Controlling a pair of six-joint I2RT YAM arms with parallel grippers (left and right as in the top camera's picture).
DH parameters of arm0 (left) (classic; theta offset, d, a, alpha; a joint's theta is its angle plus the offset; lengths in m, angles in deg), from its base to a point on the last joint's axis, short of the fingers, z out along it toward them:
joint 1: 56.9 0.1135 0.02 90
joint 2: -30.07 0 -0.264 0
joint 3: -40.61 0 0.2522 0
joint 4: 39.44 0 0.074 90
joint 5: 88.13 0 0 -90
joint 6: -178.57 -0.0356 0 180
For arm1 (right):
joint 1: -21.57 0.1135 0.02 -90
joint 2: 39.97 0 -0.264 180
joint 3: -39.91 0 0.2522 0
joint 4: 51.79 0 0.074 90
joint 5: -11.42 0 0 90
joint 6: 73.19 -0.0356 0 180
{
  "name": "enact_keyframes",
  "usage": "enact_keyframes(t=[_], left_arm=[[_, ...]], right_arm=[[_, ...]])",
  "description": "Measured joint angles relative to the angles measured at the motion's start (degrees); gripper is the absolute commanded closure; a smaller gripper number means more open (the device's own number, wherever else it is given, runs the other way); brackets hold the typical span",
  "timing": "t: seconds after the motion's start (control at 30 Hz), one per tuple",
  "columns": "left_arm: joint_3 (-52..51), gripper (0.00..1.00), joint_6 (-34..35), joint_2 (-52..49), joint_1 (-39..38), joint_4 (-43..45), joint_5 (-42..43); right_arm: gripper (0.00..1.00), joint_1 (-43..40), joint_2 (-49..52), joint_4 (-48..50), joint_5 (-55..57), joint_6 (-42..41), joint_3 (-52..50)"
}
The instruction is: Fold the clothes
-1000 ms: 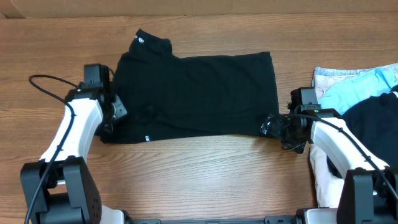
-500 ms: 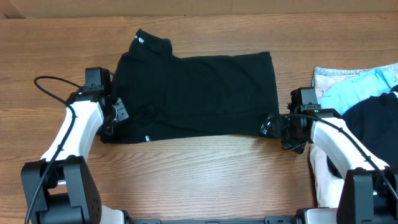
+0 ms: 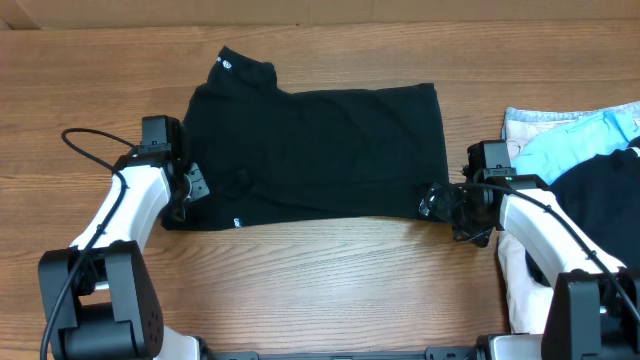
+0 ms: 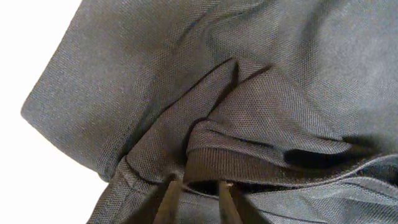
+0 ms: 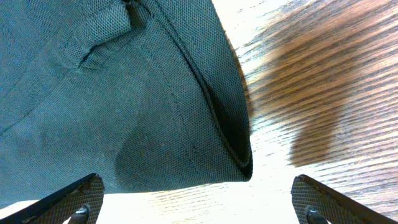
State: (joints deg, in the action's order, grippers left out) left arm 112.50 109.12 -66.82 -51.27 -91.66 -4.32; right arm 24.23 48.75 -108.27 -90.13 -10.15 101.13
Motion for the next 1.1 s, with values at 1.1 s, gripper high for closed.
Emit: enact_keyframes(t=[1.1], left_arm=[[2.58,0.75,-0.87,0.00,0.00,14.67,6.71]], right_arm=[[0.00,0.00,0.00,-0.02,0.00,0.04,0.00]])
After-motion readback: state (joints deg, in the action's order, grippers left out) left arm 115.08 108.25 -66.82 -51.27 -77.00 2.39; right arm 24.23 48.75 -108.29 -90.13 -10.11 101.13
